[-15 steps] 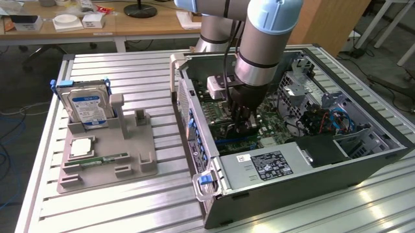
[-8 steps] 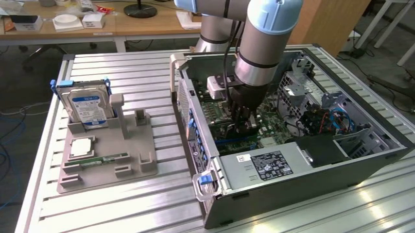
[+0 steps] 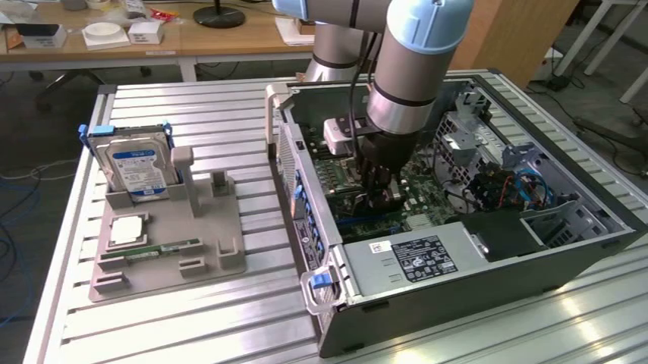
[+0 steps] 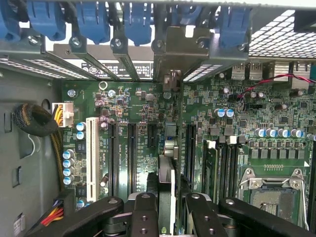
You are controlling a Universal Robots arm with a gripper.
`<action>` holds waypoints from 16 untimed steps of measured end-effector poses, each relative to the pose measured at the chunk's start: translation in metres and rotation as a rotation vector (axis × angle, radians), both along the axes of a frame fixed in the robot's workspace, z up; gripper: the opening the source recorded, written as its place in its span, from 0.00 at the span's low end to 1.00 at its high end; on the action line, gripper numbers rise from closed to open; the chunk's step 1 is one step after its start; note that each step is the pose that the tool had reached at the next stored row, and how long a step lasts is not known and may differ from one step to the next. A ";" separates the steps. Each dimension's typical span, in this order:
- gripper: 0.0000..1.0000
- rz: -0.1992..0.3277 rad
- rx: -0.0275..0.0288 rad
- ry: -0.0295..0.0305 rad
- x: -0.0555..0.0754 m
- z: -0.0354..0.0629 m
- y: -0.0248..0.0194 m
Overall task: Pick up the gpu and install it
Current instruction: 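Insert the gpu into the slot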
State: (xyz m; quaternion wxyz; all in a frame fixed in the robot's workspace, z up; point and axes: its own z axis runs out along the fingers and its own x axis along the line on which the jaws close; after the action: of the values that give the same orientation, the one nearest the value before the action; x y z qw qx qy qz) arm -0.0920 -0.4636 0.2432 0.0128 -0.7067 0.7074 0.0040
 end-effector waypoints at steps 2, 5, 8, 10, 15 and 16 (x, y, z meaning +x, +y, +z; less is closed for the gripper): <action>0.27 0.000 -0.0001 0.0000 0.001 0.0000 0.0000; 0.27 0.000 -0.0001 0.0002 0.002 0.0000 0.0000; 0.27 0.000 0.0000 0.0001 0.001 -0.0001 0.0001; 0.27 0.000 0.0000 0.0000 0.001 -0.0001 0.0003; 0.27 -0.001 0.0004 -0.0001 -0.001 -0.0006 0.0008; 0.27 -0.001 0.0001 -0.0001 -0.001 -0.0006 0.0008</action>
State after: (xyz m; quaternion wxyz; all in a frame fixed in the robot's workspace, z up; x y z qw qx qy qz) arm -0.0931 -0.4628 0.2426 0.0128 -0.7064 0.7077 0.0040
